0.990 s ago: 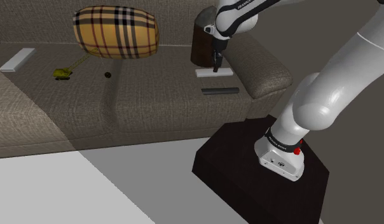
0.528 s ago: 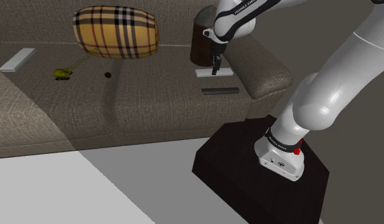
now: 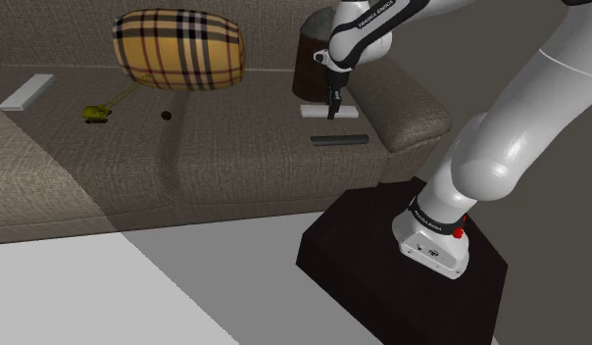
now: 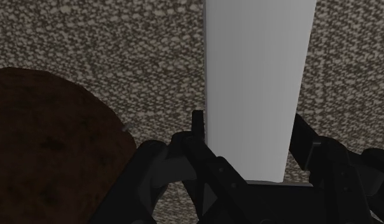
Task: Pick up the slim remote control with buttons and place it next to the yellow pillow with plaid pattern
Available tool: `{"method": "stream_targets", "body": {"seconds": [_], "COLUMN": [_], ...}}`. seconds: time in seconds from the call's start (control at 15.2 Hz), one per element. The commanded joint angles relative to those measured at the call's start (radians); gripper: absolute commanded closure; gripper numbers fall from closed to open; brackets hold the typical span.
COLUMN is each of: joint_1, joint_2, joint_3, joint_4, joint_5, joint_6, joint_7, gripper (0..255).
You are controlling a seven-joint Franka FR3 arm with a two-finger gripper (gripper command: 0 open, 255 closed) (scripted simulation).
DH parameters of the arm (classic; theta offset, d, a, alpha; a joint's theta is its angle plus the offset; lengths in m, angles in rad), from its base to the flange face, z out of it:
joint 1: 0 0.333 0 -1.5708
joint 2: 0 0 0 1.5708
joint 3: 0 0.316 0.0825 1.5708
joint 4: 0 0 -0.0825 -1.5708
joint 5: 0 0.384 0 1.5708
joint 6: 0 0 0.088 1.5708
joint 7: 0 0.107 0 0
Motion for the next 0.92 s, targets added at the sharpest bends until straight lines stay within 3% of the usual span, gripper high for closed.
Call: {"method": "stream_targets", "body": {"seconds": [0.0, 0.33, 0.86], "joint_1": [-0.001, -0.002, -0.005], "joint_2": [0.001, -0.001, -0.079], "joint_3": [-0.002, -0.001, 0.007], "joint_4": [-0.001, -0.003, 0.04], "joint_5": [0.0, -0.001, -0.03], "joint_6": [-0.001, 0.0, -0.118], "joint_7": [0.0, 0.001, 0.023], "gripper": [255, 255, 255]}}
